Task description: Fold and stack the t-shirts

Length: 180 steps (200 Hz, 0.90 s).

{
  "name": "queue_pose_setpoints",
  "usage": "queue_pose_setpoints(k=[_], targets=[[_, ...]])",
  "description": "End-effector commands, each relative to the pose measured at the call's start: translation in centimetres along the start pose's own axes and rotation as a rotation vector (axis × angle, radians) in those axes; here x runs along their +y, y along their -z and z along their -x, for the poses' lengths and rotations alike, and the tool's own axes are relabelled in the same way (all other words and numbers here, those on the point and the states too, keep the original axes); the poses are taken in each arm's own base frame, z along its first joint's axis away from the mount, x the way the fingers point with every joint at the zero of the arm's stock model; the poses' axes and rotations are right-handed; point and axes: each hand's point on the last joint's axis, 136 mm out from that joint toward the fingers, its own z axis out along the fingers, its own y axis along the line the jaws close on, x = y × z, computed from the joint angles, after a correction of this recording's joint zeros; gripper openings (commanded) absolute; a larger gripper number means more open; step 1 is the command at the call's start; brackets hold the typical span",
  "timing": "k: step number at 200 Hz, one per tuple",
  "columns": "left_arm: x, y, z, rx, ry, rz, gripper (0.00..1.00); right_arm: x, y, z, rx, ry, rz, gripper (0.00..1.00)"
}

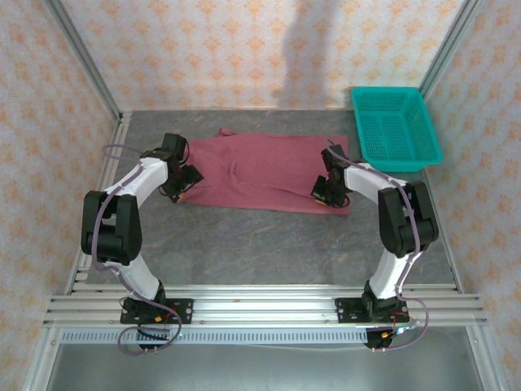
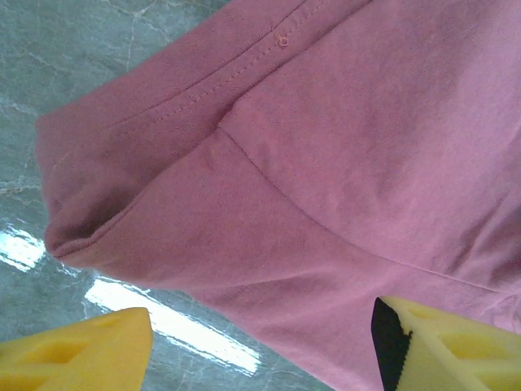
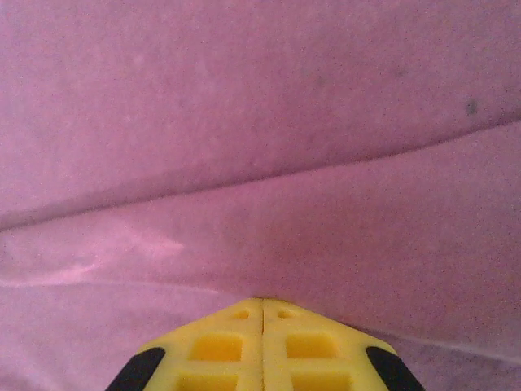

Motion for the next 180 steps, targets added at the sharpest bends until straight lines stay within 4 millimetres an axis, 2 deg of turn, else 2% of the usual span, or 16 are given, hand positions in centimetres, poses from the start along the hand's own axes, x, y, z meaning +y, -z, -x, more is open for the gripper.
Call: queue_pose_setpoints(k=[1, 48, 74, 108, 127, 139, 151, 163, 180], targets=[[1.1, -1.0, 0.2, -0.025, -0.025, 0.045, 0.72, -0.4, 0.0, 1.6, -0.057, -0.017, -0.063, 0.08], [2.5, -2.3, -0.6, -0.006, -0.041, 0.094, 0.71, -0.5, -0.3, 4.0, -0.108, -0.023, -0.128, 0.09], [3.0, -2.8, -1.0, 0.003, -0.048, 0.106, 0.7, -0.1, 0.2, 5.8, -0.157, -0.035, -0.117, 0.13], [3.3, -3.1, -1.2, 0.017, -0.066, 0.119, 0.7, 0.3, 0.0, 8.1, -0.163, -0.035, -0.098, 0.2], [3.2, -2.8, -1.1, 0.013, -0.074, 0.117, 0.7, 0.9, 2.1, 9.0, -0.198, -0.012, -0.066, 0.29], [3.1, -2.4, -1.0, 0.005, -0.079, 0.111, 0.7, 0.9, 4.2, 8.9, -0.228, 0.017, -0.064, 0.36], [3.0, -2.4, -1.0, 0.005, -0.08, 0.108, 0.7, 0.2, 5.6, 7.9, -0.211, 0.04, -0.088, 0.42], [2.8, -2.5, -1.0, 0.01, -0.081, 0.099, 0.7, -0.3, 5.9, 6.2, -0.163, 0.079, -0.078, 0.48], [2.5, -2.7, -1.1, 0.015, -0.078, 0.082, 0.7, -1.4, 5.4, 3.6, -0.101, 0.147, -0.079, 0.56]])
